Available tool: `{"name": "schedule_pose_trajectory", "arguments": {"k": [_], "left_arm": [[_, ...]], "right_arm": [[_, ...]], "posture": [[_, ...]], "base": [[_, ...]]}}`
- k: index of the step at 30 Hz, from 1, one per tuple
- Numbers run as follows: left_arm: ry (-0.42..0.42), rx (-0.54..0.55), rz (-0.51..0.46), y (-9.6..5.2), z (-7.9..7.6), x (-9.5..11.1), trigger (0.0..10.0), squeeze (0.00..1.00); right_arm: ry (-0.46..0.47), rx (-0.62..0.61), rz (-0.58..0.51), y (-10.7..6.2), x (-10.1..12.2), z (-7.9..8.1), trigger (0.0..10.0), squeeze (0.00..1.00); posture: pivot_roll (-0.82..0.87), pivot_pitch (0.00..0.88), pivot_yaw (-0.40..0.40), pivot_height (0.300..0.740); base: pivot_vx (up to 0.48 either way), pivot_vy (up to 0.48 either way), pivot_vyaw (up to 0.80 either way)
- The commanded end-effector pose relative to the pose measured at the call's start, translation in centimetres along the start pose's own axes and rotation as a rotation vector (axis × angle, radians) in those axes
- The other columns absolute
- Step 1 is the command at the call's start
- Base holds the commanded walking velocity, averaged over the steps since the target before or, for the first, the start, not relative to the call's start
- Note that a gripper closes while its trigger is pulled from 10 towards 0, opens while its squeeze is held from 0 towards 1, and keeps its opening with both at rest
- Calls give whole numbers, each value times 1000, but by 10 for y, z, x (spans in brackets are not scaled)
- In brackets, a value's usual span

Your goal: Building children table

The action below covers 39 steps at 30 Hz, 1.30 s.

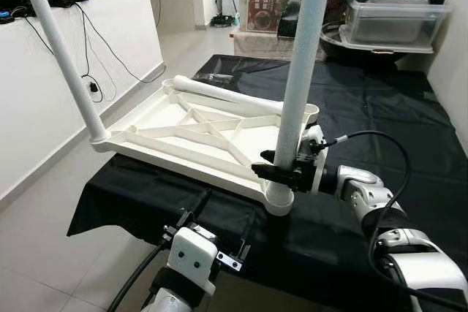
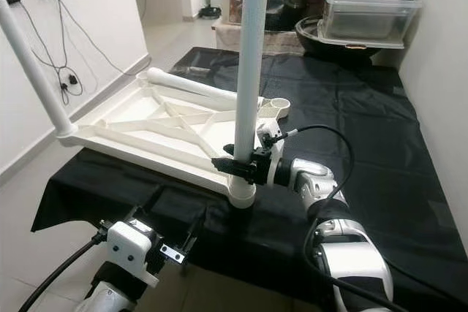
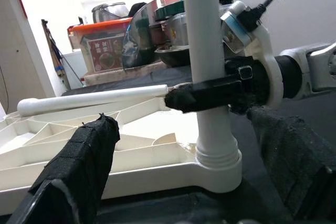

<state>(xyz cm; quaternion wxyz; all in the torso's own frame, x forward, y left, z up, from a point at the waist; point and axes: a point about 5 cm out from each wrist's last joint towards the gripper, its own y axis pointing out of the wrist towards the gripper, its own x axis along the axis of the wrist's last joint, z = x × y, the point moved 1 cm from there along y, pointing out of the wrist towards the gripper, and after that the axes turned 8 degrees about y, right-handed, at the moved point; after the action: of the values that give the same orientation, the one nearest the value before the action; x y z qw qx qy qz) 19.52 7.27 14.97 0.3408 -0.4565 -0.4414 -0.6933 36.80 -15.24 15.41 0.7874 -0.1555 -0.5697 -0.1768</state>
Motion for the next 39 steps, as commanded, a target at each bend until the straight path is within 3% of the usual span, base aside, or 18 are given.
{"name": "schedule_pose_trajectory", "arguments": {"k": [1, 4, 8, 10, 12, 13, 14, 16, 19, 20, 22, 23, 25, 26, 35, 36, 37, 39], "left_arm": [[7, -5, 30, -3, 0, -7, 10000, 0], [6, -4, 30, -3, 0, -7, 10000, 0], [0, -4, 33, -2, 0, -7, 10000, 0], [0, -4, 33, -2, 0, -7, 10000, 0], [-1, -6, 35, -2, 0, -8, 10000, 0], [-1, -6, 35, -2, 0, -8, 10000, 0], [-2, -8, 35, -3, 0, -8, 10000, 0], [-3, -8, 36, -3, 0, -8, 10000, 0], [-3, -8, 36, -3, 0, -8, 10000, 0], [-3, -10, 36, -3, 0, -8, 10000, 0], [-3, -10, 36, -3, 0, -8, 10000, 0], [-2, -11, 37, -3, 0, -8, 10000, 0], [-2, -11, 37, -3, 0, -8, 10000, 0], [-2, -13, 39, -3, 0, -8, 10000, 0], [-1, -12, 42, -3, 0, -9, 10000, 0], [-3, -14, 44, -3, 0, -9, 10000, 0], [-8, -20, 47, -2, 0, -10, 10000, 0], [-8, -20, 47, -2, 0, -10, 10000, 0]], "right_arm": [[-38, -10, -27, 11, 7, 3, 0, 0], [-43, -36, -42, 12, 7, 2, 0, 0], [-36, -320, -100, 5, 5, -16, 0, 0], [-36, -320, -100, 5, 5, -16, 0, 0], [-32, -615, -138, -8, 4, -34, 0, 0], [-32, -615, -138, -8, 4, -34, 0, 0], [-27, -811, -159, -20, 2, -44, 0, 0], [-23, -938, -172, -30, 0, -50, 0, 0], [-23, -938, -172, -30, 0, -50, 0, 0], [-15, -1143, -192, -48, -3, -58, 0, 0], [-15, -1143, -192, -48, -3, -58, 0, 0], [-1, -1377, -227, -68, -7, -62, 0, 0], [-1, -1377, -227, -68, -7, -62, 0, 0], [45, -1534, -248, -74, -15, -61, 0, 0], [90, -1693, -260, -62, -26, -51, 0, 0], [72, -1654, -298, -57, -20, -50, 8196, 0], [40, -1512, -383, -43, -6, -47, 10000, 0], [40, -1512, -383, -43, -6, -47, 10000, 0]], "posture": [[58, 0, 2, 740], [56, 0, 0, 740], [49, 0, 3, 740], [49, 0, 3, 740], [49, 0, 3, 740], [49, 0, 3, 740], [44, 0, 7, 740], [44, 0, 7, 740], [44, 0, 7, 740], [44, 0, 7, 740], [44, 0, 7, 740], [47, 0, 7, 740], [47, 0, 7, 740], [47, 0, 7, 740], [51, 0, 5, 740], [51, 0, 5, 740], [37, 0, 8, 740], [37, 0, 8, 740]], "base": [[0, 0, 0], [0, 0, 0], [0, 0, 0], [0, 0, 0], [0, 0, 0], [0, 0, 0], [0, 0, 0], [0, 0, 0], [0, 0, 0], [0, 0, 0], [0, 0, 0], [0, 0, 0], [0, 0, 0], [0, 0, 0], [0, 0, 0], [0, 0, 0], [0, 0, 0], [0, 0, 0]]}}
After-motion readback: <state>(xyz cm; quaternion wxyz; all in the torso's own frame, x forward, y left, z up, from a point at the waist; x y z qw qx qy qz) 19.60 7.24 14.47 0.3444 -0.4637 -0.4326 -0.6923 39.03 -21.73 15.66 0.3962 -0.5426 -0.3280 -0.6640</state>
